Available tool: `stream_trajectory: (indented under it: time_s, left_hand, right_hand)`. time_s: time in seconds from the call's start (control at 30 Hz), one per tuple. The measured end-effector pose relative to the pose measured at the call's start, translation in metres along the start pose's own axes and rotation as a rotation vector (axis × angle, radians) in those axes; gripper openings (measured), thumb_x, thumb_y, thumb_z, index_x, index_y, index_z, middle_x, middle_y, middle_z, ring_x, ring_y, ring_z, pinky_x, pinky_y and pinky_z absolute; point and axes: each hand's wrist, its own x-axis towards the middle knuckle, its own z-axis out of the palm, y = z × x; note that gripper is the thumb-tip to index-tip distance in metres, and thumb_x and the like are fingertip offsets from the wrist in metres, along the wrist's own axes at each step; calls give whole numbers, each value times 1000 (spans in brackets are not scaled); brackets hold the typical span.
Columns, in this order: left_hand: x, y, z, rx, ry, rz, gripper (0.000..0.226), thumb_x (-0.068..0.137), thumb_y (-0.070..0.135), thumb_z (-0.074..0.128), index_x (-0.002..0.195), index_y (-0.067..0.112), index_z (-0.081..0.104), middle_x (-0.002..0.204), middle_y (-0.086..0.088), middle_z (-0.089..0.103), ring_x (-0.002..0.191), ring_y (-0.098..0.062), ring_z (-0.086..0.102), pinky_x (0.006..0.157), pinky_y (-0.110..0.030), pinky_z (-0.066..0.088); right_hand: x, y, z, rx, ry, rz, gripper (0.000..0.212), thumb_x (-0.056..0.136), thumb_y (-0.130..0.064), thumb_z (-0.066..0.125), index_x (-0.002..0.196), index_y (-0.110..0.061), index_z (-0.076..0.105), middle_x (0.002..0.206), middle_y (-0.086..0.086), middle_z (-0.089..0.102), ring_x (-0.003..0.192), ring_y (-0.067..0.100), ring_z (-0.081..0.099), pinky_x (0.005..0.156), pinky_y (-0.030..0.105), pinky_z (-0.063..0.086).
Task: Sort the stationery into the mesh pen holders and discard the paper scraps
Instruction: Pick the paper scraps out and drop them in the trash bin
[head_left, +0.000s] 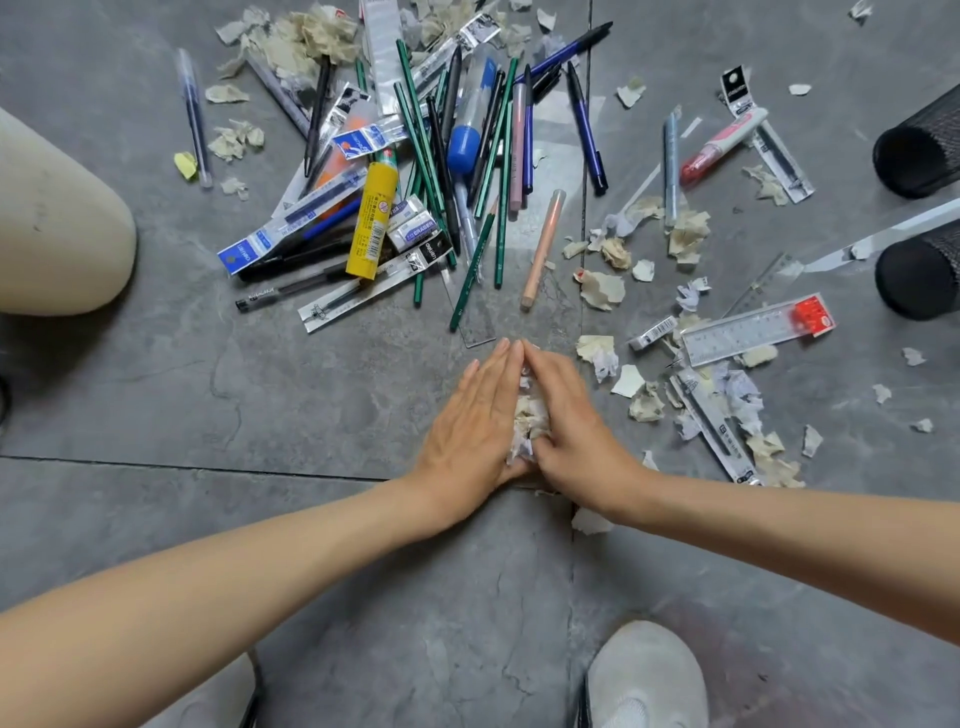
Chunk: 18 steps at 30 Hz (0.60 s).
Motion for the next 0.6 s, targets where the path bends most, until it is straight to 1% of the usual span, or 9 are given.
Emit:
stream_trajectory:
  time_s: [0.07, 0.1, 0.2, 0.27, 0.33, 0.4, 0.43, 0.5, 0.6]
  left_hand:
    - [5, 5, 2, -100, 46, -47, 95, 74, 11, 67, 146, -3, 6, 153, -20, 20, 142, -18, 10, 117, -24, -4]
    - [7, 7, 3, -159, 78, -66, 90, 76, 2, 63, 147, 0, 7, 154, -17, 18, 143, -17, 9, 117, -22, -5]
    - [11, 13, 1, -337, 133, -108, 85, 78, -7, 57, 149, 7, 12, 156, -12, 15, 145, -18, 11, 118, -25, 2]
    - [13, 15, -4, -438, 146, -137, 82, 78, -10, 54, 149, 11, 18, 155, -10, 20, 144, -18, 17, 117, -24, 12]
    - [16, 15, -9, -482, 181, -112, 75, 79, -9, 57, 145, 9, 29, 145, -11, 37, 134, -19, 35, 109, -20, 26]
    - [19, 17, -16, -505, 206, -89, 69, 76, -10, 59, 140, 8, 40, 128, -10, 50, 116, -19, 50, 95, -21, 38]
    - [21, 19, -22, -523, 223, -100, 65, 75, -10, 59, 135, 8, 45, 120, -10, 54, 109, -19, 52, 88, -19, 39]
    - [26, 22, -39, -570, 267, -147, 51, 77, -9, 56, 125, 10, 54, 110, -9, 58, 99, -18, 54, 76, -13, 37]
    - [30, 22, -69, -652, 300, -228, 34, 83, 1, 53, 106, 23, 62, 99, -3, 65, 87, -15, 57, 65, -15, 40]
  right_hand:
    - [3, -11, 1, 86, 28, 107, 82, 77, 15, 43, 149, -13, 17, 128, -6, 31, 127, 3, 28, 102, -2, 14]
    - [4, -16, 2, 127, 52, 149, 80, 78, 14, 44, 149, -15, 20, 127, -6, 34, 126, 2, 30, 102, 0, 17]
    - [12, -27, 0, 275, 159, 235, 69, 76, 11, 46, 139, -15, 42, 128, 2, 53, 119, 12, 49, 102, 25, 40]
    - [15, -38, -8, 355, 186, 317, 57, 74, 13, 46, 124, -13, 55, 105, 7, 65, 94, 14, 63, 80, 27, 53]
    - [18, -50, -18, 470, 191, 432, 39, 76, 17, 41, 95, -10, 62, 62, 1, 62, 52, 4, 57, 44, 16, 43]
    - [24, -58, -28, 576, 214, 554, 31, 80, 17, 36, 72, -6, 55, 38, 1, 47, 34, 12, 45, 30, 10, 26]
    - [29, -60, -31, 603, 222, 604, 28, 82, 15, 35, 71, -4, 52, 41, 5, 45, 36, 16, 45, 30, 8, 24]
    - [39, -72, -33, 663, 247, 642, 21, 85, 9, 37, 89, -1, 55, 62, 10, 49, 51, 19, 47, 30, 9, 27]
    - [62, -87, -33, 692, 288, 693, 30, 86, 3, 40, 112, 1, 55, 90, 14, 57, 70, 21, 53, 41, 18, 37]
